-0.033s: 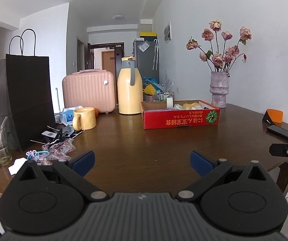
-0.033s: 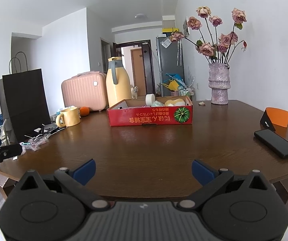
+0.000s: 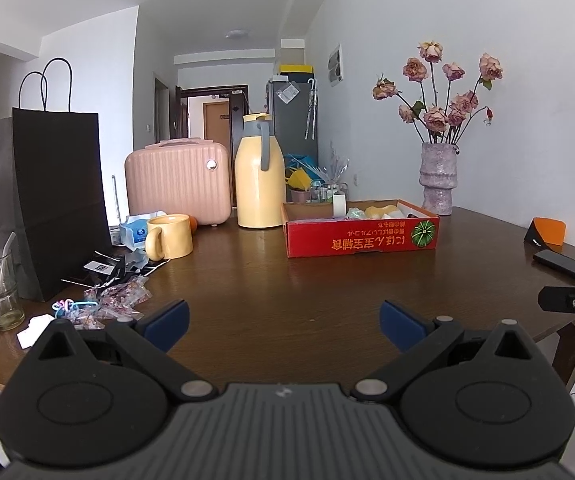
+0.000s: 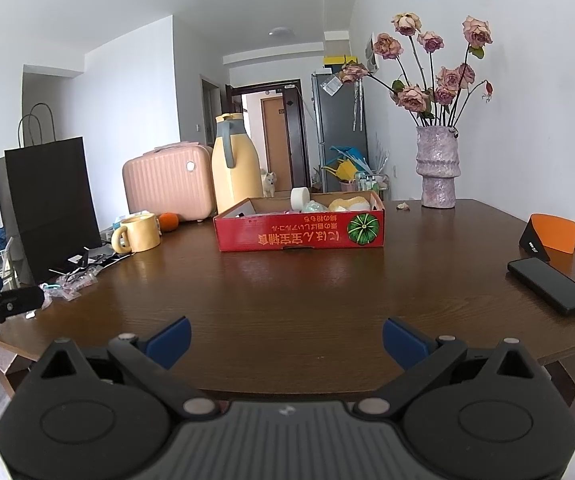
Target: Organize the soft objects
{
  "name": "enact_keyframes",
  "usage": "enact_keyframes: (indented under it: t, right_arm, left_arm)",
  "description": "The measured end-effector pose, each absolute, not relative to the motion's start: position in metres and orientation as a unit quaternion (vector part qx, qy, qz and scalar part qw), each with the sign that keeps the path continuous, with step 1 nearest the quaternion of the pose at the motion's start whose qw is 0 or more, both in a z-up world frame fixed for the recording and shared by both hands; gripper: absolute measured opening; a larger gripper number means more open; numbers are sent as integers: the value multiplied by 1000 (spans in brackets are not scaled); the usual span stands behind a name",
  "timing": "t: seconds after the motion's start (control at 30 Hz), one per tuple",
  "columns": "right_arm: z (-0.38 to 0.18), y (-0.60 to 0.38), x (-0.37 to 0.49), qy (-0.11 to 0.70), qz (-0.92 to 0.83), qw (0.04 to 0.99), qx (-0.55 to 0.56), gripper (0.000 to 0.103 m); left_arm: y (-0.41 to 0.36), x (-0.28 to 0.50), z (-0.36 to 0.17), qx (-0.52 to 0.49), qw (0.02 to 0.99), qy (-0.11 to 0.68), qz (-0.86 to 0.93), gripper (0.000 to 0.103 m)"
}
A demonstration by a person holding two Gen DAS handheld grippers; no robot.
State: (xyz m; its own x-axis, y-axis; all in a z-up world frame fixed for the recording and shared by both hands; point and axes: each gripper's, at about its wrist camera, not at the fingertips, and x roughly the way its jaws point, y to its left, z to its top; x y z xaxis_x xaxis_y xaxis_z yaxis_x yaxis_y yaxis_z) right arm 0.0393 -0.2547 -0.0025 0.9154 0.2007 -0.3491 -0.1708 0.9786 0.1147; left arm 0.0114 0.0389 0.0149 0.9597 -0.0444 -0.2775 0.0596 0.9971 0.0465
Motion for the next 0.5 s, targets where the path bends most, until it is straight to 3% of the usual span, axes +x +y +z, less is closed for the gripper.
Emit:
enact_keyframes:
  t: [0.5]
  right_arm:
    - [-3,-253,40,182,96,978,41,102]
  left_arm:
    - [39,11,16,27,991,130,-16,103]
